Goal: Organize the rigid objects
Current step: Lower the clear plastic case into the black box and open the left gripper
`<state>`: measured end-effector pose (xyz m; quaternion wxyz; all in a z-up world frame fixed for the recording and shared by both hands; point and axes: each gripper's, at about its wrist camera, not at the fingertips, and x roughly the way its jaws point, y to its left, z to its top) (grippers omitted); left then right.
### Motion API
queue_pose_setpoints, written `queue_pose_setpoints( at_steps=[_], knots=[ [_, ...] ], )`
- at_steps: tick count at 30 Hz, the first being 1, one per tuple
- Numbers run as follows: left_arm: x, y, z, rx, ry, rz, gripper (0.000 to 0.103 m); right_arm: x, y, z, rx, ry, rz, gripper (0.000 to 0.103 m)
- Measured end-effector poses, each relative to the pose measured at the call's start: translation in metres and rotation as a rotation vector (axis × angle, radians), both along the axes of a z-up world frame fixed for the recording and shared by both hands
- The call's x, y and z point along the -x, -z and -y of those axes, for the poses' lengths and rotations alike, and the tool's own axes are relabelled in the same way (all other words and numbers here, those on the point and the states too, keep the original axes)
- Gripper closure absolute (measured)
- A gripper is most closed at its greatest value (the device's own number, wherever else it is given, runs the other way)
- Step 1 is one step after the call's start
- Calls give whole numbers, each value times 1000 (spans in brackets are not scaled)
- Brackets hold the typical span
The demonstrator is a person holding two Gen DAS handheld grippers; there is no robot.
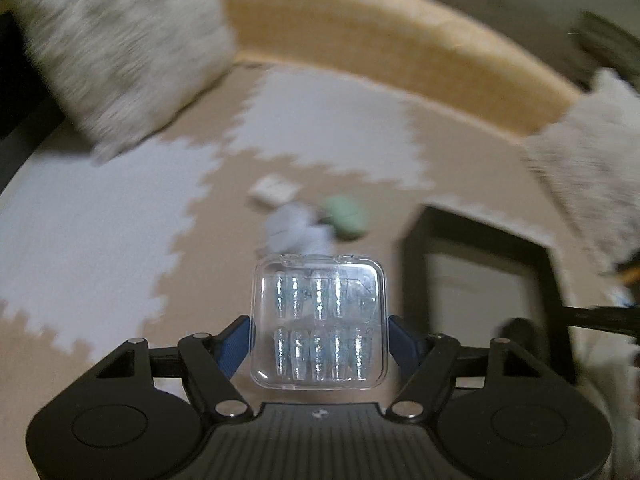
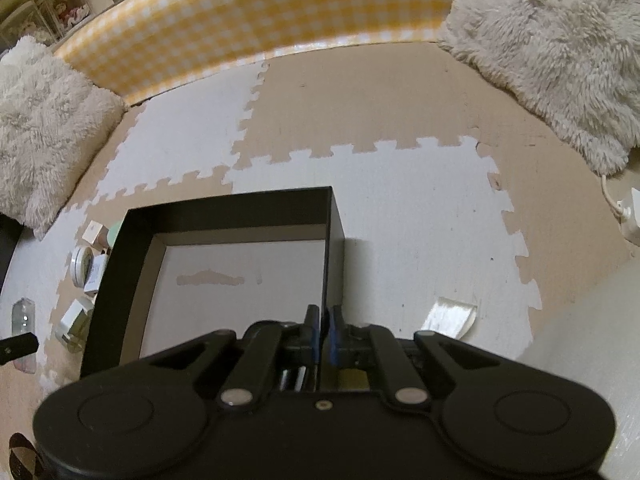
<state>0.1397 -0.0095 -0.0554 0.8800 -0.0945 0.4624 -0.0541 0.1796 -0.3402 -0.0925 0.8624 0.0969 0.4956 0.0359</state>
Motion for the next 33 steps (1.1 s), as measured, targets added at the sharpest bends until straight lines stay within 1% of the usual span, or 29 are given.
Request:
queue_pose_setpoints(
  at_steps=[2,5,8,9,11,15,17,19,21,23,25,29,32,33],
  knots=[
    [2,-6,20,27,57,30,30,0,0,-1,4,-4,0,98],
    [-1,-7,49,40,129,60,30,0,0,0,3,-4,-2,98],
    [-8,-4,80,21,192,84,30,0,0,0,6,-5,-2,98],
    [-12,-1,91,4,216,91,30,0,0,-1,7,-5,-2,98],
    [-15,7,107,-17,248,91,30,0,0,-1,8,-5,-2,98],
    [-24,29,131,-23,295,54,30,0,0,-1,9,-5,-3,98],
    [-26,39,145,-61,318,43,30,0,0,-1,10,-6,-2,98],
    [-29,49,157,-143,341,26,30,0,0,-2,12,-6,-2,98],
    [-32,59,165,-209,358,17,30,0,0,-2,11,-6,-2,98],
    [-34,67,170,-240,369,8,30,0,0,-2,11,-6,-2,98],
    [-34,70,173,-251,384,7,30,1,0,-2,8,-6,-2,98],
    [-35,72,180,-243,399,15,30,0,-1,-2,8,-6,-1,98],
    [-37,78,183,-167,400,-54,30,0,-1,-2,12,-8,-1,98],
    [-36,81,185,-171,400,-65,30,0,-1,-2,12,-7,-2,98]
  ],
)
